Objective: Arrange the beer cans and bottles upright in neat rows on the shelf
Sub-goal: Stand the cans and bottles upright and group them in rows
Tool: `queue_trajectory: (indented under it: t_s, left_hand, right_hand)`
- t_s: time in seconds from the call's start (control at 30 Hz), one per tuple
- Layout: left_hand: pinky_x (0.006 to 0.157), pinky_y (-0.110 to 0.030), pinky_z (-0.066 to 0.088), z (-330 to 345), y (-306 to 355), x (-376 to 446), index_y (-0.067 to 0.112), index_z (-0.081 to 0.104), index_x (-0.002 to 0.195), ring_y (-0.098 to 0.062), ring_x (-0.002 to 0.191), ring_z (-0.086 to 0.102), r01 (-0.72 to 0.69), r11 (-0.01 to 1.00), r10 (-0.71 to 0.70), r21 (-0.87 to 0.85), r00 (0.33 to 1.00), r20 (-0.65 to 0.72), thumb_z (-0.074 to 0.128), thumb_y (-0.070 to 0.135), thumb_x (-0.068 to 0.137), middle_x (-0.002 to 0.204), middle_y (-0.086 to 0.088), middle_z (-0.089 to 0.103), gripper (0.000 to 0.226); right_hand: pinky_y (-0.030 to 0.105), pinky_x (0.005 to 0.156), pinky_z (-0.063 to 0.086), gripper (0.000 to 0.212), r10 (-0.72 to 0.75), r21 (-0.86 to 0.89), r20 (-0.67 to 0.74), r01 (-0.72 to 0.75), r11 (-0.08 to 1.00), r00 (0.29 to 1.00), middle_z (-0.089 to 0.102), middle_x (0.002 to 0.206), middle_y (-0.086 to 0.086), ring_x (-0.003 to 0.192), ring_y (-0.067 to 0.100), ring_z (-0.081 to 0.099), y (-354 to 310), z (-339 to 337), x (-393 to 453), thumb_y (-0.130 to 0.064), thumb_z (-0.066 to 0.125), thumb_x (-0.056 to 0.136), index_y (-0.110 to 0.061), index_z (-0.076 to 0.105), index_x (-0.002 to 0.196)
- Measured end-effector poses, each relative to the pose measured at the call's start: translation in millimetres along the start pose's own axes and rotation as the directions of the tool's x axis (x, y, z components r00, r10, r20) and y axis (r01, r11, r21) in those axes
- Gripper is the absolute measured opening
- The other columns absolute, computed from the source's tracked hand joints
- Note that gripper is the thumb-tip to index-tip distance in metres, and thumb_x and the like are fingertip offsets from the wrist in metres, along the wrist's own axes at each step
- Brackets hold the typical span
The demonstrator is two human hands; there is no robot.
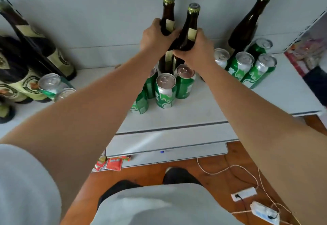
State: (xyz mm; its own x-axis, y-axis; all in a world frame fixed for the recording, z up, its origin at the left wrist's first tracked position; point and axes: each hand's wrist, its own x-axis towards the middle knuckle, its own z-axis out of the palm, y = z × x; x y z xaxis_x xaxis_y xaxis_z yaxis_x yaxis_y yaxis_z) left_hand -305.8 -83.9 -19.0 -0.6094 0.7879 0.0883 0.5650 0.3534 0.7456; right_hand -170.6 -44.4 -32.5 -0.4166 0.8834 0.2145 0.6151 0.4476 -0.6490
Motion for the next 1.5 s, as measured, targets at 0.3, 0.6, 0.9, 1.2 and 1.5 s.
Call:
queue_trajectory:
  t_s: [0.3,0.6,0.9,1.2,1.5]
  left_hand:
    - [0.057,-0.007,0.043,-25.3,-11.2,-23.3,0.021,0.061,0.104,0.002,0.073,0.060,-0.010,0.976,-0.032,-0.220,0.982,-0.188,0.073,0.044,0.081,0.084,0.016,0.064,0.034]
    - [0.068,-0.029,0.060,-155.7,-26.9,-82.7,0.032,0.053,0.086,0.003,0.072,0.066,-0.085,0.937,-0.088,-0.338,0.880,-0.466,0.075,0.037,0.082,0.081,0.015,0.069,0.023]
    - [0.074,-0.017,0.054,-257.3,-74.6,-190.6,0.016,0.059,0.102,0.001,0.082,0.068,-0.127,0.917,-0.163,-0.379,0.747,-0.644,0.073,0.022,0.088,0.092,0.008,0.071,0.021]
    - [0.079,-0.019,0.055,-312.3,-140.1,-234.8,0.016,0.060,0.103,-0.004,0.091,0.070,-0.070,0.925,-0.199,-0.374,0.748,-0.633,0.074,0.017,0.087,0.098,0.012,0.071,0.021]
    - [0.078,-0.011,0.049,-371.9,-186.4,-259.7,0.017,0.063,0.104,0.005,0.084,0.066,0.011,0.965,-0.179,-0.262,0.759,-0.626,0.076,0.020,0.085,0.097,0.015,0.070,0.023]
  right_hand:
    - [0.014,0.061,0.034,0.050,-0.262,0.020,0.050,0.262,0.965,0.964,0.064,0.093,-0.005,0.081,0.012,0.057,-4.0,-11.6,-14.3,-0.032,0.081,0.073,-0.014,0.051,0.108]
    - [0.019,0.081,0.038,0.052,-0.556,0.072,-0.002,0.555,0.829,0.831,0.064,0.115,0.009,0.104,0.026,0.059,-79.6,-28.6,-24.8,-0.028,0.079,0.075,-0.009,0.056,0.118]
    - [0.041,0.089,0.051,0.059,-0.766,0.164,0.089,0.749,0.641,0.636,0.063,0.121,0.012,0.110,0.032,0.059,-178.8,12.5,-57.4,-0.032,0.077,0.079,-0.012,0.054,0.130]
    - [0.038,0.083,0.054,0.071,-0.895,0.232,0.224,0.871,0.434,0.386,0.043,0.147,-0.001,0.133,0.020,0.043,-258.4,60.9,-98.5,-0.018,0.076,0.075,-0.019,0.046,0.139]
    - [0.021,0.088,0.044,0.064,-0.830,0.370,0.276,0.743,0.558,0.486,0.054,0.134,-0.006,0.118,0.010,0.052,-308.6,108.9,-152.3,-0.029,0.081,0.077,-0.022,0.049,0.132]
